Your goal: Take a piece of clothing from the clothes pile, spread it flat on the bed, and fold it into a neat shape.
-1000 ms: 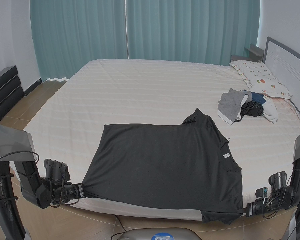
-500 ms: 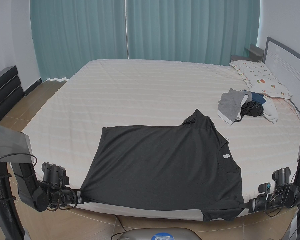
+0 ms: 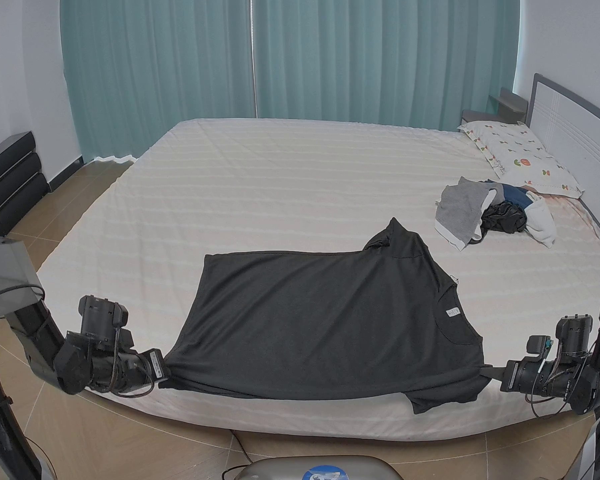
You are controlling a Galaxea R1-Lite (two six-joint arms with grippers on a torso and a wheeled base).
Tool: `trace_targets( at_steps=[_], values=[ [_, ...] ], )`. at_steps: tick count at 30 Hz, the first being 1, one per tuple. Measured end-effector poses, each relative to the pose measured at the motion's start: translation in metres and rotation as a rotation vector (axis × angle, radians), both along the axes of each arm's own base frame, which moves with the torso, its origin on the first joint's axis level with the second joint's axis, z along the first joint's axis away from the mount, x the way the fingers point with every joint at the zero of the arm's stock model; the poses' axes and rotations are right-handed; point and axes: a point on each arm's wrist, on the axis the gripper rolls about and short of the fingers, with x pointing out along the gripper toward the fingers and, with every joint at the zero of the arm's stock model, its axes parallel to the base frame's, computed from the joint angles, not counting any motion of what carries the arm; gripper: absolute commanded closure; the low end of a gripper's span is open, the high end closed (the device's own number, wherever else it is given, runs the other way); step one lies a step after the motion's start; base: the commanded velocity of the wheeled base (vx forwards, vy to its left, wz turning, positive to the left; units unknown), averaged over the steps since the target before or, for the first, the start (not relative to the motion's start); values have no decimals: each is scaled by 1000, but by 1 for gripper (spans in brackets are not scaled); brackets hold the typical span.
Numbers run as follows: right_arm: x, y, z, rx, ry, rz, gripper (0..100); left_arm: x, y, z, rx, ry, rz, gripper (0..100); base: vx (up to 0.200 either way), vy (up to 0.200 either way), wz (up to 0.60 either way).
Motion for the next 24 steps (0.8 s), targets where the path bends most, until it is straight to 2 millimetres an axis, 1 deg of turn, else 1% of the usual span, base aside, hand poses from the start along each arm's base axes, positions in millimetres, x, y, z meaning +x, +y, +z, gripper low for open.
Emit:
trace_targets(
  at_steps=[7, 12, 15, 18, 24],
  values=[
    [22, -1, 4, 52, -63, -35, 100, 28, 3, 27, -131, 88, 148, 100, 0, 0, 0],
    [42, -2, 8, 93, -108, -62, 100, 43, 10, 41, -221, 156, 185, 100, 0, 0, 0],
    [51, -3, 11, 121, -135, -75, 100, 48, 13, 46, -260, 171, 184, 100, 0, 0, 0],
    [57, -3, 13, 162, -136, -99, 100, 52, 14, 50, -275, 161, 199, 100, 0, 0, 0],
    [62, -4, 13, 185, -138, -114, 100, 66, 14, 56, -343, 156, 281, 100, 0, 0, 0]
  ],
)
